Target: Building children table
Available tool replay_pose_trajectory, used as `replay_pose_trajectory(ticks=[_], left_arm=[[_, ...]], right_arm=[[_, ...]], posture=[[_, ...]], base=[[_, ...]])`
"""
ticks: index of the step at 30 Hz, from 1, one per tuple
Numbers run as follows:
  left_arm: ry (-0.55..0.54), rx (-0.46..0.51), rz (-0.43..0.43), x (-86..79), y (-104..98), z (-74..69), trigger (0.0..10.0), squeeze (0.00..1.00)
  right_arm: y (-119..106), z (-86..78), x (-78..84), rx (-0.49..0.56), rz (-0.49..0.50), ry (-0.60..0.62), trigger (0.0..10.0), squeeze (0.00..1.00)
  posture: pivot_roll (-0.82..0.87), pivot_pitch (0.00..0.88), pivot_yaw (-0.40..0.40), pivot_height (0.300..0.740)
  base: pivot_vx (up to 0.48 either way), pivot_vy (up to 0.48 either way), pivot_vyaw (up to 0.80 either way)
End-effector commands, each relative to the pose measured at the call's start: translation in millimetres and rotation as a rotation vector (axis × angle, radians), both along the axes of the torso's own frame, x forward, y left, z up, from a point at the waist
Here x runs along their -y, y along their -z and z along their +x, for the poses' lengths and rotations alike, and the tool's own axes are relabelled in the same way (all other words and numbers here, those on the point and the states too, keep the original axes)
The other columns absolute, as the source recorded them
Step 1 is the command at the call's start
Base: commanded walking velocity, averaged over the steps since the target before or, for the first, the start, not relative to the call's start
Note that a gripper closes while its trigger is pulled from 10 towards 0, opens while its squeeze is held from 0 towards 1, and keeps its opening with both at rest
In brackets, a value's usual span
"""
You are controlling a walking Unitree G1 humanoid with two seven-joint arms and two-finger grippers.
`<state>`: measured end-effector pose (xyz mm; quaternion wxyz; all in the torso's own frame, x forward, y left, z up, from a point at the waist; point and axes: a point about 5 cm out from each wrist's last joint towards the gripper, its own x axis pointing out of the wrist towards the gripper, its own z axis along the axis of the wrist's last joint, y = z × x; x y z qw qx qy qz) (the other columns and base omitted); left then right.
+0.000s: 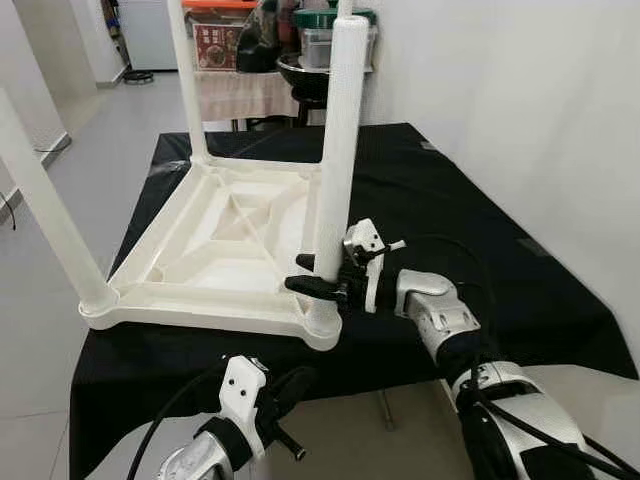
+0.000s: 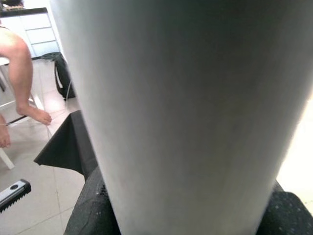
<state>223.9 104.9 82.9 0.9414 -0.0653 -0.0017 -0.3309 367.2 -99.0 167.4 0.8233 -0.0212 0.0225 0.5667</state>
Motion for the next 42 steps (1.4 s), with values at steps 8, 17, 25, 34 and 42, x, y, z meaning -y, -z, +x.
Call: replay_pose_trajectory(ticks=[8, 17, 25, 34, 42], left_arm=[[0.005, -0.019, -0.004, -0.9, 1.3, -7.1, 10.0, 0.00], [0.009, -0.019, 0.008, 0.1, 0.3, -5.5, 10.0, 0.00], [-0.015, -0.012, 0.008, -0.9, 0.4, -1.8, 10.0, 0.00], [-0.011, -0.018, 0.008, 0.3, 1.9, 0.5, 10.0, 0.00], [-0.010, -0.018, 0.008, 1.3, 2.5, 0.4, 10.0, 0.00]], right_arm=[[53.7, -14.7, 8.1, -0.064, 0.017, 0.626, 0.0, 0.00], [91.7, -44.5, -39.2, -0.240, 0.024, 0.842, 0.0, 0.00], [57.0, -20.2, -43.7, -0.111, -0.006, 0.872, 10.0, 0.00], [24.8, -13.3, -48.2, -0.002, 0.096, 0.435, 10.0, 0.96], [16.2, -3.9, -29.2, 0.035, 0.003, 0.199, 10.0, 0.00]], posture=[[0.03, 0.000, -0.080, 0.740], [0.03, 0.000, -0.066, 0.740], [0.06, 0.000, -0.096, 0.740], [0.07, 0.000, -0.101, 0.740], [0.08, 0.000, -0.103, 0.740]], base=[[0.000, 0.000, 0.00], [0.000, 0.000, 0.00], [0.000, 0.000, 0.00], [0.000, 0.000, 0.00], [0.000, 0.000, 0.00]])
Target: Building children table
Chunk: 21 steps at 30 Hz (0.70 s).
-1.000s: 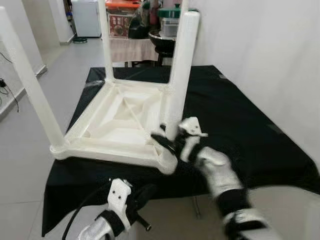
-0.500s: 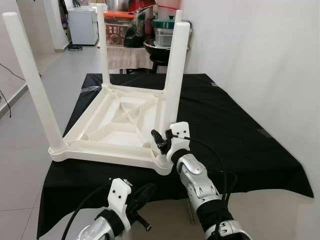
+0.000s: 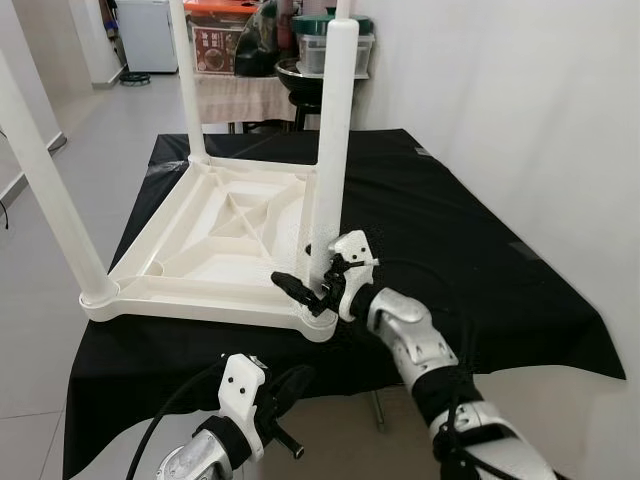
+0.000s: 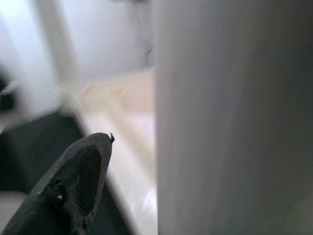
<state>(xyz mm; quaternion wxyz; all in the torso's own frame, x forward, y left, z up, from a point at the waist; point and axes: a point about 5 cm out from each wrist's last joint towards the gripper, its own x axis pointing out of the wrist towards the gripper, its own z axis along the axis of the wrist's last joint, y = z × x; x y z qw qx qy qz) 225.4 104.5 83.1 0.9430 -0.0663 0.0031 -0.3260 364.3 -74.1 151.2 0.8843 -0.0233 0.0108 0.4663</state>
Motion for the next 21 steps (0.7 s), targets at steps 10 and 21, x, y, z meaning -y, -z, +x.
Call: replay_pose_trajectory(ticks=[10, 21], left_arm=[[-0.004, -0.008, 0.011, 1.5, 3.8, -3.5, 10.0, 0.00], [-0.002, -0.013, 0.012, -0.2, 4.1, -4.6, 10.0, 0.00]], right_arm=[[-21.1, 16.7, 20.8, -0.013, 0.015, -0.025, 0.0, 0.00], [-4.9, 7.7, 41.6, -0.049, 0.052, -0.082, 0.0, 0.00]], posture=[[0.10, 0.000, -0.109, 0.740], [0.08, 0.000, -0.090, 0.740]], base=[[0.000, 0.000, 0.00], [0.000, 0.000, 0.00]])
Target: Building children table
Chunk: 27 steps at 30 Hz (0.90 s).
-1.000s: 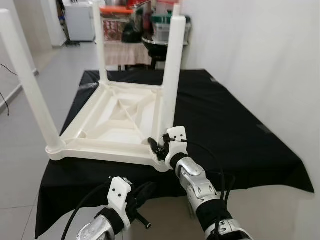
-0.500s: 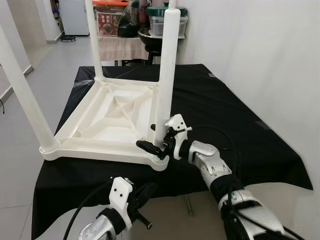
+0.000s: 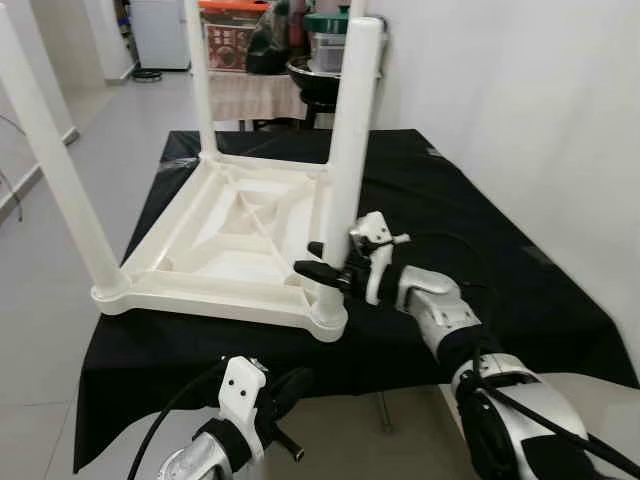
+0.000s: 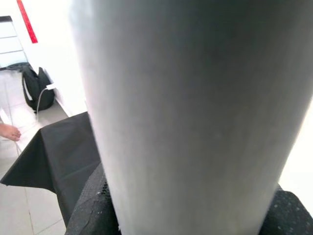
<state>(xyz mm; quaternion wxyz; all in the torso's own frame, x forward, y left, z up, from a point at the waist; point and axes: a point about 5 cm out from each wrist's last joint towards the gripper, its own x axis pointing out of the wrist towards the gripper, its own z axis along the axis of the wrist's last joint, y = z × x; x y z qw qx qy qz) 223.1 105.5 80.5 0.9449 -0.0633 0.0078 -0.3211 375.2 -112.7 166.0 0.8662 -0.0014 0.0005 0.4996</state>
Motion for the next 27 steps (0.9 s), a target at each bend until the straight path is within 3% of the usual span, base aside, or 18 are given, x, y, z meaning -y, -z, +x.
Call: replay_pose_trajectory(ticks=[1, 6, 7, 8, 10, 11, 12, 13, 14, 16, 17, 25, 26, 27], left_arm=[[0.009, -0.007, 0.003, 0.4, 1.6, -2.4, 10.0, 0.00], [0.009, -0.009, 0.001, -0.5, 1.4, -2.9, 10.0, 0.00], [0.009, -0.009, 0.001, -0.5, 1.4, -2.9, 10.0, 0.00], [0.009, -0.009, 0.000, -1.4, 1.4, -3.2, 10.0, 0.00], [0.009, -0.009, 0.000, -1.4, 1.4, -3.2, 10.0, 0.00], [0.009, -0.010, 0.000, -2.1, 1.5, -3.5, 10.0, 0.00], [0.009, -0.010, 0.000, -2.1, 1.5, -3.5, 10.0, 0.00], [0.008, -0.010, 0.000, -2.9, 1.4, -3.8, 10.0, 0.00], [0.008, -0.009, 0.000, -3.9, 0.8, -3.6, 10.0, 0.00], [0.016, -0.008, 0.012, -3.7, 0.5, -2.3, 10.0, 0.00], [0.014, -0.008, 0.011, -4.6, 0.6, -1.8, 10.0, 0.00], [0.003, -0.005, 0.007, -4.4, 0.1, 0.5, 10.0, 0.00], [0.002, -0.004, 0.008, -4.4, 0.0, 0.8, 10.0, 0.00], [0.002, -0.004, 0.008, -4.3, 0.0, 1.0, 10.0, 0.00]], right_arm=[[14.1, -6.0, 8.4, -0.044, 0.016, -0.004, 0.0, 0.00], [23.2, -10.1, 20.3, -0.013, 0.015, 0.082, 0.0, 0.00], [23.2, -10.1, 20.3, -0.013, 0.015, 0.082, 0.0, 0.00], [34.3, -11.8, 15.5, -0.040, 0.022, 0.199, 0.0, 0.00], [34.3, -11.8, 15.5, -0.040, 0.022, 0.199, 0.0, 0.00], [44.4, -12.5, 8.2, -0.052, 0.044, 0.392, 0.0, 0.00], [44.4, -12.5, 8.2, -0.052, 0.044, 0.392, 0.0, 0.00], [50.5, -13.7, 3.4, -0.064, 0.063, 0.522, 0.0, 0.00], [57.9, -17.1, -1.3, -0.086, 0.085, 0.722, 0.0, 0.00], [84.7, -44.8, -30.5, -0.146, 0.033, 0.734, 0.0, 0.00], [87.3, -49.5, -36.5, -0.141, 0.012, 0.711, 0.0, 0.00], [75.7, -43.5, -47.1, -0.117, 0.021, 0.661, 0.0, 0.00], [74.4, -42.9, -49.6, -0.108, 0.001, 0.659, 9.0, 0.00], [73.9, -42.4, -51.5, -0.108, -0.013, 0.652, 10.0, 0.00]], posture=[[0.08, 0.000, -0.085, 0.740], [0.06, 0.000, -0.082, 0.740], [0.06, 0.000, -0.082, 0.740], [0.06, 0.000, -0.084, 0.740], [0.06, 0.000, -0.084, 0.740], [0.05, 0.000, -0.083, 0.740], [0.05, 0.000, -0.083, 0.740], [0.05, 0.000, -0.082, 0.740], [0.04, 0.000, -0.071, 0.740], [0.04, 0.000, -0.049, 0.740], [0.03, 0.000, -0.056, 0.740], [0.04, 0.000, -0.063, 0.740], [0.04, 0.000, -0.063, 0.740], [0.04, 0.000, -0.063, 0.740]], base=[[0.000, 0.000, 0.00], [0.000, 0.000, 0.00], [0.000, 0.000, 0.00], [0.000, 0.000, 0.00], [0.000, 0.000, 0.00], [0.000, 0.000, 0.00], [0.000, 0.000, 0.00], [0.000, 0.000, 0.00], [0.000, 0.000, 0.00], [0.000, 0.000, 0.00], [0.000, 0.000, 0.00], [0.000, 0.000, 0.00], [0.000, 0.000, 0.00], [0.000, 0.000, 0.00]])
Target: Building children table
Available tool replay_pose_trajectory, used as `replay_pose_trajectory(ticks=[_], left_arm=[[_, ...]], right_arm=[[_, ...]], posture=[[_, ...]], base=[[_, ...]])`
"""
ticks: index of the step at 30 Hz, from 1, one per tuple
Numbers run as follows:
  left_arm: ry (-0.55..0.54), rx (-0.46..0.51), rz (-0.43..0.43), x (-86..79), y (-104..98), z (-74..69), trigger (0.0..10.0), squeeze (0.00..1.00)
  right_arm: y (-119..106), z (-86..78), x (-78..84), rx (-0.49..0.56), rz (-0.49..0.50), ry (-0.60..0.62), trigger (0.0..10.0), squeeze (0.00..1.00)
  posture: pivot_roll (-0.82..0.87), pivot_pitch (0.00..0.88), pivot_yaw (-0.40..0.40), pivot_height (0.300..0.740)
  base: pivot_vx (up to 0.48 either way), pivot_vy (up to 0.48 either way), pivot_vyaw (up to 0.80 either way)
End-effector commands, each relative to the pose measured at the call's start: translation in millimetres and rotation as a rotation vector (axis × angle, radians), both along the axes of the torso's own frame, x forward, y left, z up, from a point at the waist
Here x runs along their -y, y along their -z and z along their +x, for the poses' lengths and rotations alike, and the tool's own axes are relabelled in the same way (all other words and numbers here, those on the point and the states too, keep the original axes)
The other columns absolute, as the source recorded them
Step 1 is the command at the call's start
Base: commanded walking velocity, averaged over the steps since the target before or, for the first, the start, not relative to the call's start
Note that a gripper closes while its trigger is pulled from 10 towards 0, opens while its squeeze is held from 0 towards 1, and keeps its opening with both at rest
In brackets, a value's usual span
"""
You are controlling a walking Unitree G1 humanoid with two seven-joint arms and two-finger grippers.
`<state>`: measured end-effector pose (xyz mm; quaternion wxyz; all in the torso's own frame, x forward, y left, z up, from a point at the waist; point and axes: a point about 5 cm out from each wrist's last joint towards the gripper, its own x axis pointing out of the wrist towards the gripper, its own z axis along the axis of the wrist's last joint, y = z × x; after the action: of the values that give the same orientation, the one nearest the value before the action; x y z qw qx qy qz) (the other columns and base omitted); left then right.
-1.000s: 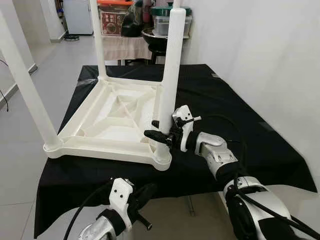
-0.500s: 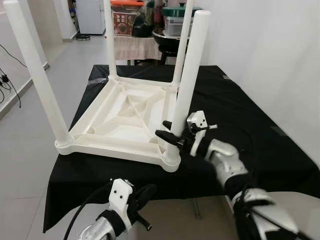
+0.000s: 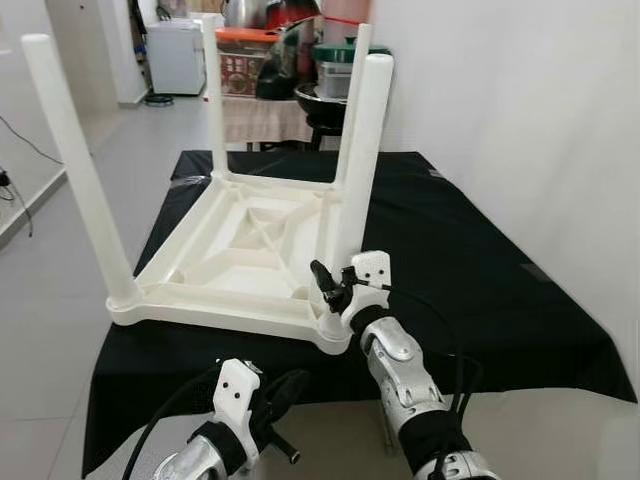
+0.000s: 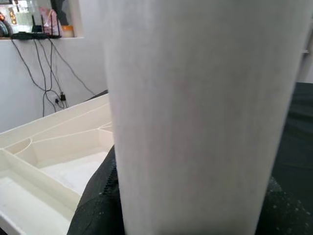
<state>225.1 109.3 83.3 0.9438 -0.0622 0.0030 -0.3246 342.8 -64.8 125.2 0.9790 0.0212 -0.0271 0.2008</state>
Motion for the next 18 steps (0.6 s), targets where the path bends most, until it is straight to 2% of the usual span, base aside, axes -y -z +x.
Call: replay_pose_trajectory(ticks=[1, 2, 3, 6, 9, 10, 11, 12, 13, 15, 18], left_arm=[[-0.005, -0.014, 0.010, -0.5, 2.8, -1.0, 10.0, 0.00], [-0.005, -0.015, 0.009, -0.4, 2.8, -0.8, 10.0, 0.00], [-0.005, -0.015, 0.008, -0.2, 2.7, -0.7, 10.0, 0.00], [-0.004, -0.014, 0.006, 0.7, 2.3, -0.5, 10.0, 0.00], [-0.004, -0.014, 0.006, 1.0, 2.2, -0.4, 10.0, 0.00], [-0.003, -0.014, 0.005, 1.2, 1.9, -0.5, 10.0, 0.00], [-0.003, -0.014, 0.005, 1.2, 1.9, -0.5, 10.0, 0.00], [-0.003, -0.014, 0.004, 1.6, 1.7, -1.0, 10.0, 0.00], [-0.003, -0.013, 0.003, 1.9, 1.2, -2.3, 10.0, 0.00], [-0.004, -0.011, 0.002, 1.7, 0.2, -6.1, 10.0, 0.00], [-0.004, -0.009, 0.001, 1.2, -0.8, -10.5, 10.0, 0.00]], right_arm=[[33.0, -10.0, -3.6, -0.150, -0.034, 0.007, 10.0, 0.00], [30.5, -8.9, -5.6, -0.142, -0.025, -0.024, 10.0, 0.00], [25.9, -8.8, -8.8, -0.127, -0.015, -0.057, 10.0, 1.00], [6.5, -9.6, -19.2, -0.067, 0.040, -0.273, 10.0, 1.00], [1.6, -8.9, -18.9, -0.043, 0.039, -0.314, 10.0, 1.00], [-3.4, -7.6, -17.3, -0.023, 0.035, -0.386, 10.0, 1.00], [-3.4, -7.6, -17.3, -0.023, 0.035, -0.386, 10.0, 1.00], [-9.9, -4.7, -12.6, 0.007, 0.005, -0.490, 10.0, 0.00], [-16.1, -2.7, -7.3, 0.039, -0.043, -0.597, 10.0, 0.00], [-25.3, 3.7, 3.7, 0.052, -0.102, -0.728, 10.0, 0.00], [-29.5, 6.8, 8.1, 0.047, -0.105, -0.769, 10.0, 0.00]], posture=[[0.04, 0.000, -0.063, 0.740], [0.04, 0.000, -0.064, 0.740], [0.05, 0.000, -0.064, 0.740], [0.05, 0.000, -0.065, 0.740], [0.05, 0.000, -0.065, 0.740], [0.06, 0.000, -0.068, 0.740], [0.06, 0.000, -0.068, 0.740], [0.07, 0.000, -0.076, 0.740], [0.08, 0.000, -0.080, 0.740], [0.09, 0.000, -0.085, 0.740], [0.10, 0.000, -0.086, 0.740]], base=[[0.000, 0.000, 0.00], [0.000, 0.000, 0.00], [0.000, 0.000, 0.00], [0.000, 0.000, 0.00], [0.000, 0.000, 0.00], [0.000, 0.000, 0.00], [0.000, 0.000, 0.00], [0.000, 0.000, 0.00], [0.000, 0.000, 0.00], [0.000, 0.000, 0.00], [0.000, 0.000, 0.00]])
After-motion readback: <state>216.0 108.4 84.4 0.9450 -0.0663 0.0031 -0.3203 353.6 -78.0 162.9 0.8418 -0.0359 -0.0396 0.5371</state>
